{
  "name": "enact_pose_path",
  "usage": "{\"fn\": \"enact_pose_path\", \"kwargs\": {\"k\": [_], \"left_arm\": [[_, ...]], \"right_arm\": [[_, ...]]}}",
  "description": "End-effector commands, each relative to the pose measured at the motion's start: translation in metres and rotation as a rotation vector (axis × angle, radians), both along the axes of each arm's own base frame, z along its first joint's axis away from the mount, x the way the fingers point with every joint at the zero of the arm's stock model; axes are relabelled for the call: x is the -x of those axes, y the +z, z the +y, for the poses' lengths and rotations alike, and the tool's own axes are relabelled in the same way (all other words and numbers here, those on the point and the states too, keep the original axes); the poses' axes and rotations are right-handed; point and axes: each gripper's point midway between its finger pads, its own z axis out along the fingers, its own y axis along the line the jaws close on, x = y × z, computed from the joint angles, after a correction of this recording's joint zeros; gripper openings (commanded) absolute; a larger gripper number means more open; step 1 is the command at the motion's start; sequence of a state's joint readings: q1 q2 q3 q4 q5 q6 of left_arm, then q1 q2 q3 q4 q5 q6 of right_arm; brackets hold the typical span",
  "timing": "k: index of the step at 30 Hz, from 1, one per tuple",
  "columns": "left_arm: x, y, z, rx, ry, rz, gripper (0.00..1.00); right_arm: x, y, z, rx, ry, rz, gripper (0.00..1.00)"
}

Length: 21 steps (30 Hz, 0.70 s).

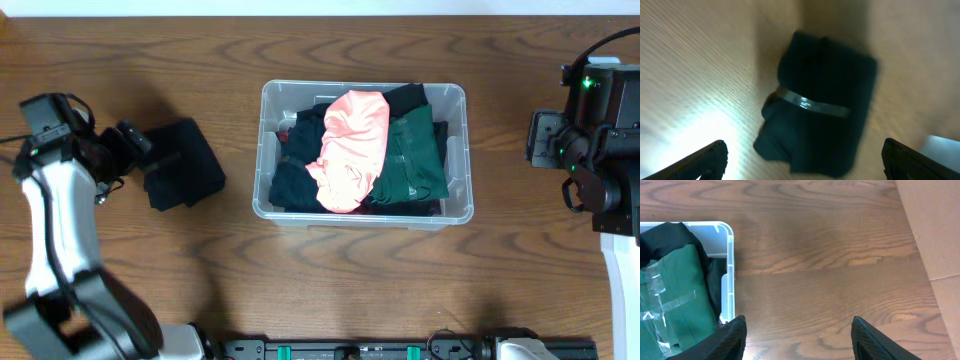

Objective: Pack container
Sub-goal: 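Grasp the black folded garment at left with the left gripper, then carry the black garment into the bin's left side and release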

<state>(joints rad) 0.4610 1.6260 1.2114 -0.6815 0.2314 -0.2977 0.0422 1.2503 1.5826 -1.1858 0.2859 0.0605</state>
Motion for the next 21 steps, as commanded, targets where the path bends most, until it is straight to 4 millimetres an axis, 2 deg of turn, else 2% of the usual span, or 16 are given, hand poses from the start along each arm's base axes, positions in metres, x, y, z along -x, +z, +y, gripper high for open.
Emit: {"fn": "enact_pose_path", "kwargs": {"k": [1, 4, 6, 7, 8, 11, 12, 13, 16, 18, 21], "left_arm": [[-0.004, -0.048, -0.015, 0.13, -0.052, 0.067, 0.99], [-0.014, -0.076, -0.027, 0.223, -0.088, 0.07, 0.99], [-0.018, -0.086, -0.033, 0.265, -0.102, 0.068, 1.0], [-0.019, -0.09, -0.036, 0.282, -0.108, 0.07, 0.98], [-0.018, -0.093, -0.039, 0.3, -0.111, 0.074, 0.9], [-0.019, -0.093, -0.047, 0.347, -0.133, 0.065, 0.28], [-0.021, -0.089, -0.052, 0.37, -0.154, 0.043, 0.13], [-0.022, -0.086, -0.055, 0.388, -0.161, 0.033, 0.06], [-0.021, -0.07, -0.066, 0.445, -0.178, 0.003, 0.06], [-0.02, -0.051, -0.073, 0.467, -0.193, -0.029, 0.06], [-0.02, -0.004, -0.088, 0.483, -0.245, -0.126, 0.06]], "right_arm": [[0.0, 0.002, -0.003, -0.01, -0.019, -0.009, 0.66], [0.0, 0.002, -0.003, -0.01, -0.019, -0.009, 0.66], [0.0, 0.002, -0.003, -0.01, -0.019, -0.009, 0.66], [0.0, 0.002, -0.003, -0.01, -0.019, -0.009, 0.66], [0.0, 0.002, -0.003, -0.01, -0.019, -0.009, 0.66], [0.0, 0.002, -0.003, -0.01, -0.019, -0.009, 0.66], [0.0, 0.002, -0.003, -0.01, -0.019, -0.009, 0.66], [0.0, 0.002, -0.003, -0.01, -0.019, -0.009, 0.66], [0.001, 0.002, -0.003, -0.01, -0.019, -0.006, 0.66], [0.001, 0.002, -0.003, -0.01, -0.019, -0.006, 0.66], [0.001, 0.002, -0.003, -0.01, -0.019, -0.006, 0.66]]}}
